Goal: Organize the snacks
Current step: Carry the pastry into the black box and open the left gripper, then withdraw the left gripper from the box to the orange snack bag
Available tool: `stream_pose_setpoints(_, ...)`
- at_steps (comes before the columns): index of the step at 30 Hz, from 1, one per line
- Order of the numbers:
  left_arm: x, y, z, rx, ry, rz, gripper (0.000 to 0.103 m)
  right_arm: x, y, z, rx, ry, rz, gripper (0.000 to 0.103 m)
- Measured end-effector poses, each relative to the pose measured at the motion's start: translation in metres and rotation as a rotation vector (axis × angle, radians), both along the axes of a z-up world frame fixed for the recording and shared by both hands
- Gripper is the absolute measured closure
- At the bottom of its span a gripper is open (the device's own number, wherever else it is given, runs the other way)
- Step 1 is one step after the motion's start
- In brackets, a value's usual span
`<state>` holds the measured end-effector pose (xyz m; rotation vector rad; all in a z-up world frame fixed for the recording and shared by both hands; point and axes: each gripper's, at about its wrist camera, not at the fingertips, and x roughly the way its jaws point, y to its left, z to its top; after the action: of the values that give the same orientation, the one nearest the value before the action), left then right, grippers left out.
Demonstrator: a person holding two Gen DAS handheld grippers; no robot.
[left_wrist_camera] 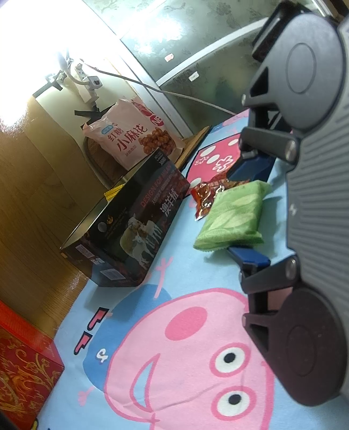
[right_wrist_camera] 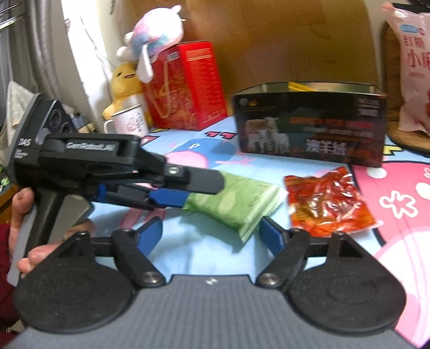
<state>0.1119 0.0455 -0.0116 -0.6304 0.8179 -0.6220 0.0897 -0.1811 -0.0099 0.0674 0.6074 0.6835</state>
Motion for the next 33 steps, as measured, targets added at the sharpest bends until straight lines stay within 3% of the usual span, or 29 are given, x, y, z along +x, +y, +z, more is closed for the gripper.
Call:
stream_pose_setpoints(3,0.009,-0.001,0.0,0.011,0.039,-0.009,0.052,0.006,0.0,0.001,-0.017,-0.002,-0.014,0.037)
stream_pose_setpoints(5,0.013,-0.007,0.004,0.053,0.044,-0.007,0.057,0.009,0.002,0.001,-0.038,-0.008,-0.024,0.051)
stream_pose_setpoints(6,0.013,-0.009,0.006,0.079,0.047,-0.005,0.062,0.011,0.004,0.001,-0.065,-0.022,-0.046,0.066)
stream_pose_setpoints(7,0.014,-0.011,0.009,0.101,0.045,-0.004,0.064,0.013,0.005,0.002,-0.089,-0.034,-0.059,0.071)
stream_pose_setpoints(10,0.014,-0.012,0.026,0.106,0.0,-0.009,0.064,0.018,-0.002,0.012,-0.047,-0.048,-0.067,0.072)
stream_pose_setpoints(13,0.022,-0.009,0.049,0.086,-0.057,-0.005,0.064,0.019,-0.004,0.033,-0.027,-0.132,-0.074,0.072)
stream_pose_setpoints(16,0.039,-0.015,0.075,0.118,-0.139,0.001,0.064,0.03,-0.001,0.051,-0.034,-0.219,-0.086,0.072)
stream_pose_setpoints(19,0.06,-0.022,0.09,0.143,-0.178,0.022,0.064,0.054,0.0,0.063,-0.026,-0.248,-0.099,0.072)
stream_pose_setpoints(28,0.121,-0.034,0.084,0.206,-0.143,0.092,0.063,0.124,0.0,0.056,-0.016,-0.186,-0.137,0.068)
stream_pose_setpoints(33,0.103,-0.024,0.088,0.159,-0.165,0.103,0.063,0.104,-0.045,0.061,0.065,-0.209,-0.218,0.068)
